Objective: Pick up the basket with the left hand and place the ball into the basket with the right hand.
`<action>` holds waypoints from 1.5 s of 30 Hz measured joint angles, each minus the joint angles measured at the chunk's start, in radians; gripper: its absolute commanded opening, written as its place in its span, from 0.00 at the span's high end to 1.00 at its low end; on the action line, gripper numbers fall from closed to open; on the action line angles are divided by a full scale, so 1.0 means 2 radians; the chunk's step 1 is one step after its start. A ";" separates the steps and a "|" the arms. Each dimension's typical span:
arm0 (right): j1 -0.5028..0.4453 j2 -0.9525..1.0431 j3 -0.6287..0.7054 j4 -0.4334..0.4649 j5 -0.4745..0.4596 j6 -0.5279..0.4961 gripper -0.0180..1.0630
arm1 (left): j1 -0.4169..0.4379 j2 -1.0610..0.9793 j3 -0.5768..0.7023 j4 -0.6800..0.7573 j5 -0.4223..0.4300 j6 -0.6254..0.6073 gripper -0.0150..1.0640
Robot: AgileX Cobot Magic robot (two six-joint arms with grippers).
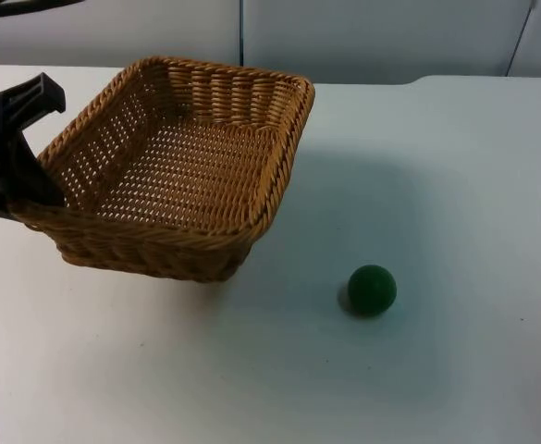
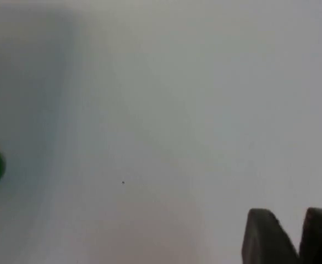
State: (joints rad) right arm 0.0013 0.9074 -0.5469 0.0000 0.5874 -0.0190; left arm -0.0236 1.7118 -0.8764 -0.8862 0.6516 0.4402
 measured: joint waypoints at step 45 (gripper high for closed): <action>0.275 0.512 -0.139 0.028 -0.269 -0.022 0.21 | 0.000 0.000 0.000 0.000 0.000 0.000 0.99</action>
State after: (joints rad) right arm 0.5511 1.9320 -0.8253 0.0567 0.0484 -0.0632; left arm -0.0236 1.7118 -0.8764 -0.8862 0.6516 0.4402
